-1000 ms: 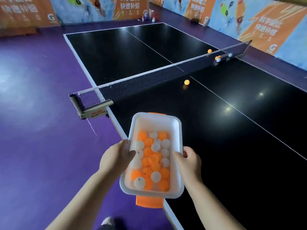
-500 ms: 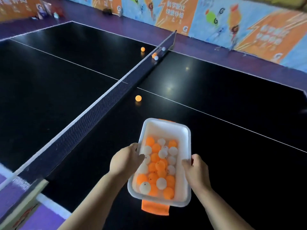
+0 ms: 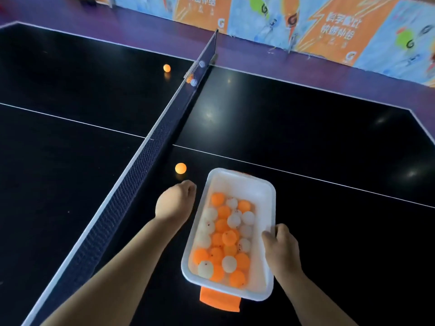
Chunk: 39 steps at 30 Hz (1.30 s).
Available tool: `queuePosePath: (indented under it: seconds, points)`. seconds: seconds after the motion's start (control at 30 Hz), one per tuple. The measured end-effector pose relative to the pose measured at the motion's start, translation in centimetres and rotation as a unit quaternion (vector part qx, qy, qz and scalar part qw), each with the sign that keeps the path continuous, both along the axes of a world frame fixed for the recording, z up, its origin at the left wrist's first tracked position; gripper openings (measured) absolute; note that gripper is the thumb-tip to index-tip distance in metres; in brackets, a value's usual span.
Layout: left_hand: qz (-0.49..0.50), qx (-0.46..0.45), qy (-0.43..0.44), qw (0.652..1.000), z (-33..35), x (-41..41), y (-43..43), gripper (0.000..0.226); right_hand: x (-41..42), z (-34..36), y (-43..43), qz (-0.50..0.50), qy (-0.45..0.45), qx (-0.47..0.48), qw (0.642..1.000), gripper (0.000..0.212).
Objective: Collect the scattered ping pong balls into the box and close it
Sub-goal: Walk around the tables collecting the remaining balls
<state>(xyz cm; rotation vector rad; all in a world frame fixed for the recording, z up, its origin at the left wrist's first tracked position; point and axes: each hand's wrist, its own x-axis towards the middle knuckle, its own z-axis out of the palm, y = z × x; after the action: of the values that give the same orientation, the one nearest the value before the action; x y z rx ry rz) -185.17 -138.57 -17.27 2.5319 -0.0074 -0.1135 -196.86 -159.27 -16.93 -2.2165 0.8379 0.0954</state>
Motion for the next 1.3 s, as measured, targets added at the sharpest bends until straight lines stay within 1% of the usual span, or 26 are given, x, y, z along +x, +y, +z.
queuePosePath:
  seconds: [0.07,0.13,0.2,0.23,0.33,0.4,0.5,0.57,0.63,0.7,0.77,0.8,0.83,0.87,0.9,0.93,1.0,1.03,1.07,1.13,1.2,1.23,1.3]
  points:
    - [-0.024,0.035,-0.007,0.999,-1.7,3.6,-0.1,0.036,0.7,-0.4,-0.2,-0.001,0.002,-0.007,1.0,0.014]
    - [-0.061,0.097,0.03,0.993,-3.1,6.5,-0.4,0.049,1.2,-0.5,-0.3,0.0,-0.003,-0.015,1.0,0.014]
    - [-0.072,0.142,0.06,0.985,-3.9,8.5,-0.9,0.058,1.4,-0.4,-0.2,-0.006,-0.001,-0.011,1.0,0.012]
    - [-0.076,0.16,0.073,0.982,-4.4,9.3,-1.0,0.06,1.4,-0.3,-0.1,-0.013,0.003,-0.007,1.0,0.011]
    - [-0.099,0.223,0.071,0.967,-5.9,10.4,-1.4,0.064,1.5,-0.3,0.2,-0.036,0.01,-0.009,0.999,0.009]
    - [-0.065,0.213,0.081,0.972,-6.8,10.7,-1.3,0.064,1.5,-0.4,0.4,-0.045,0.014,-0.02,0.999,0.008]
    - [-0.008,0.164,0.082,0.983,-7.9,10.9,-0.7,0.065,1.7,-0.7,0.5,-0.042,0.022,-0.05,0.998,0.008]
    - [0.018,0.104,0.104,0.989,-8.3,10.9,-0.4,0.057,1.7,-0.7,0.5,-0.036,0.021,-0.068,0.997,0.009]
    - [0.05,0.013,0.112,0.992,-7.6,10.3,-0.6,0.046,1.7,-0.8,0.5,-0.034,0.017,-0.081,0.996,0.011]
    - [0.091,-0.074,0.056,0.991,-5.7,8.6,-1.1,0.044,1.6,-1.1,0.3,-0.038,0.031,-0.074,0.996,0.014]
    - [0.135,-0.17,-0.026,0.976,-3.1,5.6,-1.9,0.043,1.6,-1.3,-0.1,-0.037,0.056,-0.041,0.997,0.012]
    - [0.13,-0.201,-0.064,0.969,-1.9,3.6,-2.3,0.042,1.5,-1.4,-0.3,-0.036,0.062,-0.021,0.997,0.011]
    - [0.103,-0.214,-0.092,0.967,-0.8,1.6,-2.8,0.04,1.4,-1.4,-0.5,-0.034,0.062,-0.002,0.998,0.012]
    - [0.059,-0.212,-0.107,0.97,0.1,-0.4,-3.2,0.039,1.2,-1.3,-0.7,-0.029,0.058,0.016,0.998,0.014]
    - [0.006,-0.188,-0.116,0.975,0.6,-2.2,-3.6,0.039,0.9,-1.3,-0.8,-0.021,0.053,0.029,0.998,0.013]
    - [-0.044,-0.136,-0.118,0.983,0.8,-3.7,-4.0,0.042,0.4,-1.1,-1.0,-0.014,0.047,0.039,0.998,0.013]
    - [-0.109,0.005,-0.114,0.987,1.0,-6.2,-4.6,0.057,-1.3,-0.8,-1.6,-0.011,0.03,0.051,0.998,0.015]
    - [-0.123,0.051,-0.103,0.986,1.3,-7.5,-4.9,0.065,-2.5,-0.5,-2.1,-0.019,0.018,0.061,0.998,0.018]
    - [-0.13,0.073,-0.089,0.985,1.7,-8.9,-5.1,0.07,-3.8,-0.2,-2.6,-0.029,0.008,0.074,0.997,0.02]
    - [-0.126,0.063,-0.059,0.988,2.5,-11.9,-5.8,0.076,-6.8,0.6,-4.0,-0.039,-0.014,0.097,0.994,0.019]
    - [-0.1,0.014,-0.014,0.995,3.8,-15.6,-7.3,0.078,-10.3,1.5,-5.8,-0.042,-0.036,0.104,0.993,0.017]
    - [-0.08,-0.012,0.005,0.997,4.6,-17.6,-8.3,0.075,-12.1,1.9,-6.9,-0.044,-0.046,0.102,0.993,0.016]
    - [-0.054,-0.029,0.021,0.998,6.1,-22.0,-10.8,0.058,-16.3,2.9,-9.4,-0.041,-0.059,0.1,0.992,0.015]
